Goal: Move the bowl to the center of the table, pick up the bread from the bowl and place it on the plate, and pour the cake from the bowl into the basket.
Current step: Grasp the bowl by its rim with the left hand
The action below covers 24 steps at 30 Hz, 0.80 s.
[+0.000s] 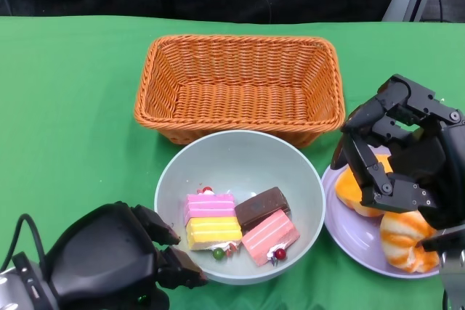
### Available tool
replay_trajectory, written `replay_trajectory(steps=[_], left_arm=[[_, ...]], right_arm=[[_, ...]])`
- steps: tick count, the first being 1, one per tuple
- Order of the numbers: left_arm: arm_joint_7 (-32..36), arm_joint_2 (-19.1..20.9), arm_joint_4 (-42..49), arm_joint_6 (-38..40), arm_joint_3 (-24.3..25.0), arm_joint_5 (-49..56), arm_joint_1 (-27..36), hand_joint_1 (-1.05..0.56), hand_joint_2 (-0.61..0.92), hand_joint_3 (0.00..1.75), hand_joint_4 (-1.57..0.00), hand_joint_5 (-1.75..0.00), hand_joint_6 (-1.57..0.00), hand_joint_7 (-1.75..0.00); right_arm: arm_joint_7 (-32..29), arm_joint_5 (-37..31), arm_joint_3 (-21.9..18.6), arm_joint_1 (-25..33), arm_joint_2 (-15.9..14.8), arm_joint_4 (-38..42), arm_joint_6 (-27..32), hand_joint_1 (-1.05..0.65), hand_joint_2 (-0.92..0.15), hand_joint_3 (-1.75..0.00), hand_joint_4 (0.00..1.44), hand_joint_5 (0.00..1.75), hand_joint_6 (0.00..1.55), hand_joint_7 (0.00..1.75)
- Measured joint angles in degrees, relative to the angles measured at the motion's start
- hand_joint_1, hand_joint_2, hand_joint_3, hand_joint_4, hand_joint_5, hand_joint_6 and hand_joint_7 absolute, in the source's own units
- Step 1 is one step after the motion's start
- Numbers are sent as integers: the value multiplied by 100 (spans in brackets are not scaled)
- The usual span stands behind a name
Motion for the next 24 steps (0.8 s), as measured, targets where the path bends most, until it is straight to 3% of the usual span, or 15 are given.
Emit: replay_trajectory(steps=[13,24], left_arm=[[-8,-24,-161,832,-380,278,11,-50,92,4,-85,0,-76,0],[-21,113,-475,984,-319,-9,76,-51,92,6,-96,-6,-90,-6]], right_arm=[[-35,-91,26,6,22,-4,-14,-8,-43,-117,79,156,71,125],[-61,-222,28,6,35,27,-117,-8,-44,-115,79,157,70,127]])
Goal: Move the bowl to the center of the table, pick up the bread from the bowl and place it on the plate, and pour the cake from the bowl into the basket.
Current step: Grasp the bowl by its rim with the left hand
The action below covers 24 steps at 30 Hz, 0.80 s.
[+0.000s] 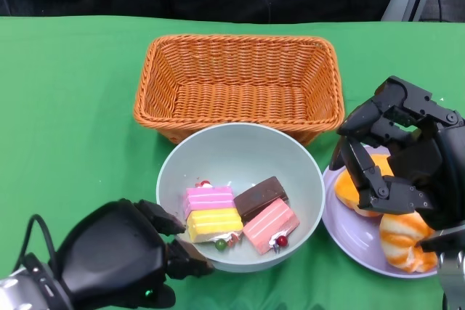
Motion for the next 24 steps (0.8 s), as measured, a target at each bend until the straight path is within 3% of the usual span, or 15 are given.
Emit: replay_trajectory(steps=[13,24], left_arm=[[-478,404,-442,-59,244,-700,41,-50,91,2,-99,-6,-97,-4],[-401,341,-352,-124,305,-688,63,-51,92,3,-95,-2,-88,0]], right_arm=[[-76,-77,2,-2,34,93,24,-9,-46,-110,79,157,71,126],[-92,-185,43,-2,49,169,-156,-10,-49,-107,79,157,69,128]])
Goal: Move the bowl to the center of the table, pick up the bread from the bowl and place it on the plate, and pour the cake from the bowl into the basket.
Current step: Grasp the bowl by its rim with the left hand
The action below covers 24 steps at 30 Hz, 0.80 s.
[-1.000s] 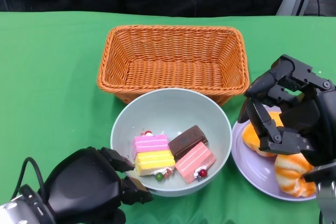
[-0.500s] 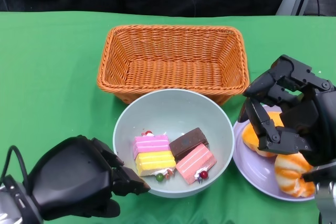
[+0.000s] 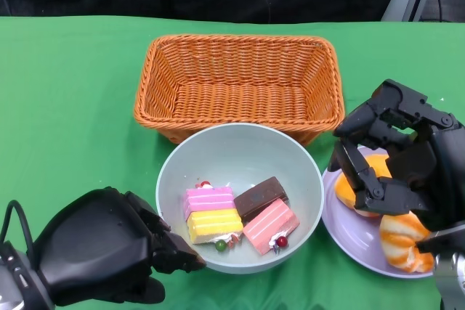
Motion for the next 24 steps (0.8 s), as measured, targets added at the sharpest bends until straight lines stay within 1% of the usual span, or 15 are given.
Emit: replay_trajectory(steps=[4,10,18,24], left_arm=[[152,-51,121,-38,0,47,-55,-52,92,7,-90,0,-81,0],[217,-102,225,-26,0,50,-177,-52,92,7,-86,0,-76,0],[219,-180,421,33,-48,91,-257,-51,92,7,-82,0,-74,0],[199,-202,751,78,-271,101,-431,-50,92,3,-82,-1,-74,0]], right_arm=[[-1,-19,15,-1,2,56,-76,-10,-48,-108,79,157,70,129],[23,5,24,-2,2,80,-75,-12,-48,-106,79,158,70,129],[27,3,24,-3,7,159,-91,-11,-47,-107,79,157,70,127],[34,4,34,-8,9,165,-120,-10,-47,-109,78,157,70,127]])
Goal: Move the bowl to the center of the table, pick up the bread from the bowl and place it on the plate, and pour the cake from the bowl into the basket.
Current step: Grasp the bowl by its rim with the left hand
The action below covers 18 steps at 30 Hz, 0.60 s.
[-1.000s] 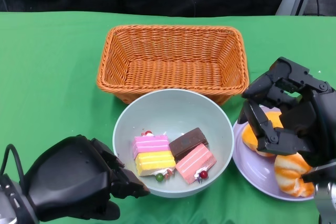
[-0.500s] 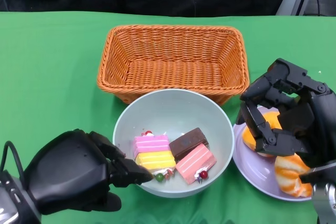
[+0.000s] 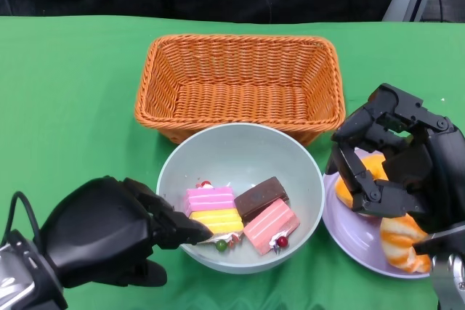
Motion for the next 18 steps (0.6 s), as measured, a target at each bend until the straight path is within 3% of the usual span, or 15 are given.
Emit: replay_trajectory(steps=[18], left_arm=[[506,-141,1052,-68,-621,503,-516,-49,92,5,-82,0,-75,0]], right_arm=[[47,156,88,7,27,-4,1,-11,-47,-108,80,157,71,128]])
